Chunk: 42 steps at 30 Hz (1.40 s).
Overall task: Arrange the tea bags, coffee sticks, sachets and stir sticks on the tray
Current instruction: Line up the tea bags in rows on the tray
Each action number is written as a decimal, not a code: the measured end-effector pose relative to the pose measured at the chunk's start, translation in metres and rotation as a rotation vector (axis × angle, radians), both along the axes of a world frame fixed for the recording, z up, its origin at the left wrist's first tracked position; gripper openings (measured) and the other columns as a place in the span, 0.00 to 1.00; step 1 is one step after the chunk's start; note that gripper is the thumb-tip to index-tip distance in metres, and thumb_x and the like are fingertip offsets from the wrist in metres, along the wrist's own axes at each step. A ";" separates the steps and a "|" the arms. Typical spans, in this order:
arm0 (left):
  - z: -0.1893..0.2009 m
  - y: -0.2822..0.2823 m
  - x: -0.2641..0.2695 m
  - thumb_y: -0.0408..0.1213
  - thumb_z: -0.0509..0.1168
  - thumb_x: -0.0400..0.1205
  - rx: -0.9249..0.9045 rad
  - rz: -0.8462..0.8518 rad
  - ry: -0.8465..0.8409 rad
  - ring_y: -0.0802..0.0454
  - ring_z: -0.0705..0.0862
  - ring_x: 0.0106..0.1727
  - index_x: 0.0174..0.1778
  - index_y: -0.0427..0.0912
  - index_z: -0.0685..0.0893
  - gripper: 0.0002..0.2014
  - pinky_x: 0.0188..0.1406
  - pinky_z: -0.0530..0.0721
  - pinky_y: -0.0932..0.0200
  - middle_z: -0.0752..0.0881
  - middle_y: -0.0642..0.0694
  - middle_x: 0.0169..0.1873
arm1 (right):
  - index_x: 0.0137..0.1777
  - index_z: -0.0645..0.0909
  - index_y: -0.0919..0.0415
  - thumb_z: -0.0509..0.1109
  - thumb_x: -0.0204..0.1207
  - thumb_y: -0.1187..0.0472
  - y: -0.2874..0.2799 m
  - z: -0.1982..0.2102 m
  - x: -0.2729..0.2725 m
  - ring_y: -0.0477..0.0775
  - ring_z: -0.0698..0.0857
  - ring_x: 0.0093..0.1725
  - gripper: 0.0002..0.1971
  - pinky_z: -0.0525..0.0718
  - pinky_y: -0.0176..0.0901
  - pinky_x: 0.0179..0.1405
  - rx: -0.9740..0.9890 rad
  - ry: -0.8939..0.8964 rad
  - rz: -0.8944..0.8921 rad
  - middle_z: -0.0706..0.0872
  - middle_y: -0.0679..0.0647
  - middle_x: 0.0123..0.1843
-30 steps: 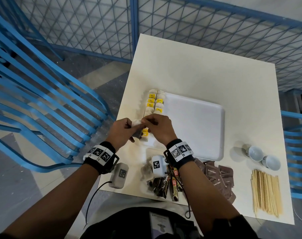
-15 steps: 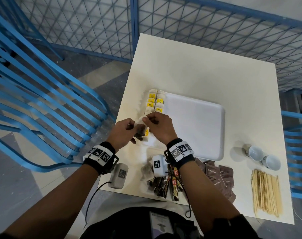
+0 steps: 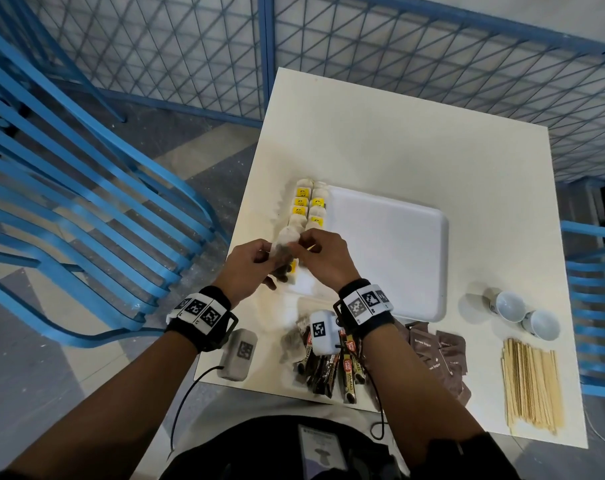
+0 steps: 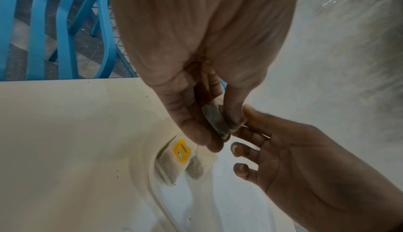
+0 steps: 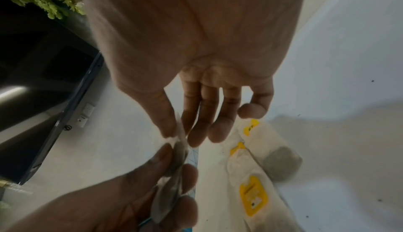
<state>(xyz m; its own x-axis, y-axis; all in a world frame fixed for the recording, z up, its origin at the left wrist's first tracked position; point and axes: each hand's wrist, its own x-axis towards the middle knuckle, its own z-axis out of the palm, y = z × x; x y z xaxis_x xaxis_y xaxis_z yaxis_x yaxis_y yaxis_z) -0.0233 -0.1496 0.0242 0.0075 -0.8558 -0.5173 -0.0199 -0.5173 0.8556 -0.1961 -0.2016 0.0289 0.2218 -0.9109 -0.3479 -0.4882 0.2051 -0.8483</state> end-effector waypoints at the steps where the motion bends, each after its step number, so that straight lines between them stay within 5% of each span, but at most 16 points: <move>1: -0.001 0.000 0.000 0.36 0.74 0.84 0.005 0.003 -0.002 0.33 0.92 0.43 0.52 0.28 0.82 0.13 0.37 0.88 0.46 0.92 0.31 0.43 | 0.44 0.86 0.51 0.77 0.77 0.52 0.000 -0.001 -0.001 0.49 0.88 0.41 0.05 0.85 0.40 0.46 0.003 0.002 0.012 0.89 0.45 0.40; 8: -0.008 0.004 0.003 0.27 0.69 0.85 0.014 0.051 -0.003 0.41 0.90 0.39 0.55 0.24 0.83 0.08 0.33 0.89 0.53 0.91 0.32 0.44 | 0.44 0.85 0.59 0.76 0.79 0.60 -0.002 -0.008 -0.022 0.41 0.84 0.28 0.04 0.80 0.28 0.32 -0.002 -0.079 -0.155 0.91 0.57 0.39; 15: -0.013 0.008 0.006 0.28 0.70 0.85 0.051 0.073 -0.101 0.43 0.89 0.41 0.52 0.29 0.85 0.05 0.33 0.88 0.55 0.92 0.32 0.47 | 0.39 0.84 0.52 0.78 0.77 0.60 0.009 -0.037 -0.035 0.50 0.84 0.31 0.07 0.85 0.45 0.41 0.038 0.078 -0.154 0.91 0.56 0.38; 22: -0.012 0.010 0.012 0.31 0.69 0.86 0.039 0.038 -0.140 0.49 0.88 0.40 0.53 0.32 0.87 0.05 0.35 0.88 0.55 0.93 0.45 0.43 | 0.43 0.88 0.60 0.78 0.76 0.56 0.018 -0.056 -0.028 0.49 0.81 0.38 0.07 0.70 0.18 0.35 0.022 0.258 -0.094 0.89 0.53 0.38; 30: -0.011 0.009 0.012 0.32 0.70 0.86 0.031 0.020 -0.147 0.47 0.90 0.40 0.51 0.36 0.88 0.03 0.38 0.88 0.51 0.94 0.43 0.44 | 0.46 0.85 0.56 0.80 0.74 0.58 0.020 -0.058 -0.025 0.39 0.81 0.34 0.06 0.71 0.14 0.35 0.009 0.250 -0.185 0.86 0.45 0.35; 36: -0.009 0.007 0.011 0.32 0.69 0.86 0.034 0.017 -0.147 0.46 0.90 0.42 0.51 0.37 0.89 0.04 0.41 0.89 0.49 0.94 0.42 0.45 | 0.50 0.85 0.55 0.80 0.74 0.57 0.020 -0.058 -0.027 0.37 0.82 0.36 0.09 0.73 0.17 0.34 0.035 0.200 -0.228 0.87 0.47 0.36; 42: -0.007 0.008 0.010 0.32 0.69 0.86 0.028 0.011 -0.154 0.49 0.89 0.40 0.52 0.34 0.88 0.05 0.39 0.88 0.49 0.94 0.44 0.43 | 0.48 0.86 0.56 0.80 0.73 0.56 0.018 -0.060 -0.027 0.47 0.86 0.40 0.08 0.74 0.23 0.38 0.043 0.213 -0.229 0.89 0.48 0.38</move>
